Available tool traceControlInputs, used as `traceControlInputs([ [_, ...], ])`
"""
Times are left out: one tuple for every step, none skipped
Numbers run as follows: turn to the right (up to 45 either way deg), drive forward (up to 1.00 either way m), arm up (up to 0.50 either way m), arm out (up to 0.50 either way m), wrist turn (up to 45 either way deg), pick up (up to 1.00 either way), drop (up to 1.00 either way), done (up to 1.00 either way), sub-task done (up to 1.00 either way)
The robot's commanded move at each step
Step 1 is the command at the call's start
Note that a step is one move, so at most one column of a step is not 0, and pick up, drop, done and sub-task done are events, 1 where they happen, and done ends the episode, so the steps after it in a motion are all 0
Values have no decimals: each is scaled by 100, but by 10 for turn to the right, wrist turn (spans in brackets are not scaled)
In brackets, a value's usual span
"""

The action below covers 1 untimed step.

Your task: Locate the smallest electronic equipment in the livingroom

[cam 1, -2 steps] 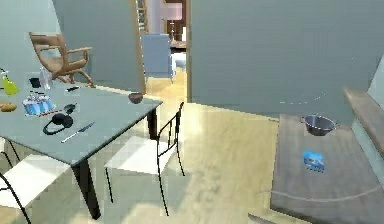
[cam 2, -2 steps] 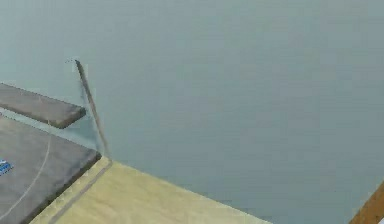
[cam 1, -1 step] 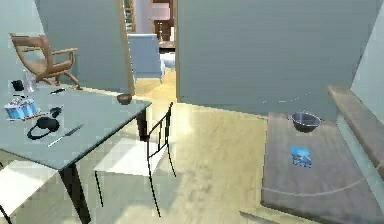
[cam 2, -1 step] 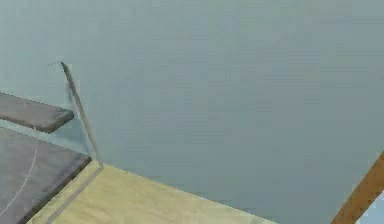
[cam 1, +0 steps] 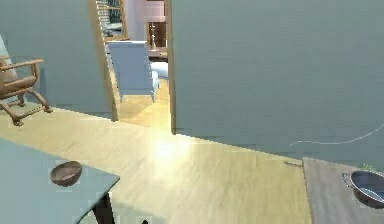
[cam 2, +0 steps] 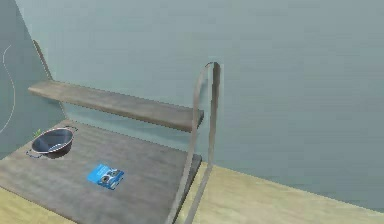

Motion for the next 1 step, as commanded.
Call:
traceControlInputs([
  [0, 25, 0, 0, 0, 0, 0, 0, 0],
])
